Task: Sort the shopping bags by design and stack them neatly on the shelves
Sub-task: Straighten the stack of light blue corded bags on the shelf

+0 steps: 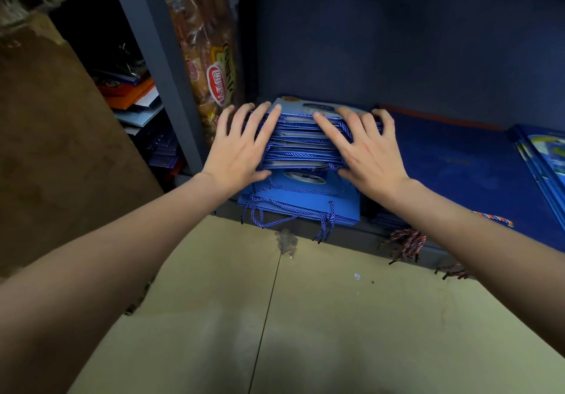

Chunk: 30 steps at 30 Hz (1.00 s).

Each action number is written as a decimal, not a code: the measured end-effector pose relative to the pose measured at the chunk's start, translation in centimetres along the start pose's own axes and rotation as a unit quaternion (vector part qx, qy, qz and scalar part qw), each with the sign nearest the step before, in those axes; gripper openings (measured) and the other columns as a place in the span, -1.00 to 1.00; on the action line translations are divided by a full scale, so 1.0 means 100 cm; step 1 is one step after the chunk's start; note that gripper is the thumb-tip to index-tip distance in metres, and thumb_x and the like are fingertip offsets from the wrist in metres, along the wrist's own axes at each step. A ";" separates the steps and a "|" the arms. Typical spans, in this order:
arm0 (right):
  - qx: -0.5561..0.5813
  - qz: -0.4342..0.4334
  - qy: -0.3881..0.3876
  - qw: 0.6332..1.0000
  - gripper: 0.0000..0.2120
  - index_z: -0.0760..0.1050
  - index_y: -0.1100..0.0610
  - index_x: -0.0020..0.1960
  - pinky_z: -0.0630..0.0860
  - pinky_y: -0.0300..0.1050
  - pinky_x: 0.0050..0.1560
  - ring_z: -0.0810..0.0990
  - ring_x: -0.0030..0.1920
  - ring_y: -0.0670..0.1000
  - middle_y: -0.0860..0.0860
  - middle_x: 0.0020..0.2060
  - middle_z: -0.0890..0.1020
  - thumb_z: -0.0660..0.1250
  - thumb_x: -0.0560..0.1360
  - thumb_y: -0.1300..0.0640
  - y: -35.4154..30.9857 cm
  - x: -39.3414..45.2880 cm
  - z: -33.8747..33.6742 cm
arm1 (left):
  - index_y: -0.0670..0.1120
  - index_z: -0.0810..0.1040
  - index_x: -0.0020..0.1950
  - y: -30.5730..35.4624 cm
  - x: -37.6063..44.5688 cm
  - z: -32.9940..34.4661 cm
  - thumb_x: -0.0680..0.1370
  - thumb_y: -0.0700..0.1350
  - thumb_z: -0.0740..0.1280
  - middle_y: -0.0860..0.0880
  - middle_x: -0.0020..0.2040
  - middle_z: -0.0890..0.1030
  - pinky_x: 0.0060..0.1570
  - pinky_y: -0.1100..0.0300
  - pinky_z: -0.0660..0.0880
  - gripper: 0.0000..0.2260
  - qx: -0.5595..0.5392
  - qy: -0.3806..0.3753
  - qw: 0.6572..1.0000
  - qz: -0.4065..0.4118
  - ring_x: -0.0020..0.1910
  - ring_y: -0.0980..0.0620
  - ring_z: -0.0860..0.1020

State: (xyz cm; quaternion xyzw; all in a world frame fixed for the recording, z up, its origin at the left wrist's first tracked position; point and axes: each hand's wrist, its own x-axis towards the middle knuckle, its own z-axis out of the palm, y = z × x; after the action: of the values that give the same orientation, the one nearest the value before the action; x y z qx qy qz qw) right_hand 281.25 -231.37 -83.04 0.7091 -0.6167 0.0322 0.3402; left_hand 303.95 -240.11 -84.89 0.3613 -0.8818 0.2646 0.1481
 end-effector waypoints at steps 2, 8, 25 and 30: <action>0.022 -0.003 -0.003 1.000 0.10 0.12 0.05 0.50 0.13 0.19 0.26 0.33 0.11 0.15 0.20 0.28 0.43 0.61 0.09 -0.02 0.001 0.003 -0.001 | -0.19 0.07 0.49 0.001 0.004 0.004 0.19 0.20 0.55 -0.20 0.37 0.38 0.30 -0.12 0.30 0.07 0.019 -0.003 1.000 -0.019 0.29 -0.21 0.40; 0.085 0.006 -0.035 0.996 0.15 0.08 0.09 0.51 0.13 0.32 0.35 0.30 0.22 0.20 0.23 0.32 0.36 0.59 0.06 -0.03 0.001 -0.004 -0.009 | -0.12 0.18 0.45 -0.004 0.015 0.009 0.18 0.14 0.58 -0.22 0.31 0.43 0.23 -0.09 0.24 -0.02 -0.017 0.038 0.999 -0.023 0.24 -0.20 0.39; 0.129 0.018 -0.141 0.981 0.14 0.11 0.11 0.48 0.22 0.36 0.30 0.31 0.27 0.20 0.22 0.30 0.41 0.55 0.09 -0.25 -0.026 -0.070 0.014 | -0.10 0.31 0.31 0.019 -0.039 0.024 0.22 -0.06 0.57 -0.19 0.16 0.51 0.11 -0.08 0.22 -0.27 -0.042 -0.039 0.998 0.028 0.09 -0.18 0.37; 0.136 0.037 -0.141 0.980 0.06 0.12 0.11 0.47 0.17 0.37 0.32 0.31 0.28 0.23 0.23 0.32 0.38 0.53 0.15 -0.24 -0.022 -0.061 0.011 | -0.07 0.30 0.31 0.014 -0.032 0.015 0.18 -0.01 0.58 -0.16 0.16 0.52 0.06 -0.06 0.30 -0.21 -0.063 -0.046 0.997 0.027 0.09 -0.20 0.46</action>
State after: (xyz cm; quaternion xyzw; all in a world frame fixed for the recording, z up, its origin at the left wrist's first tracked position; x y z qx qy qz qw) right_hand 281.38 -226.72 -87.72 0.7228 -0.6743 0.0281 0.1487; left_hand 305.08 -238.32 -88.04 0.3390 -0.9121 0.1954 0.1222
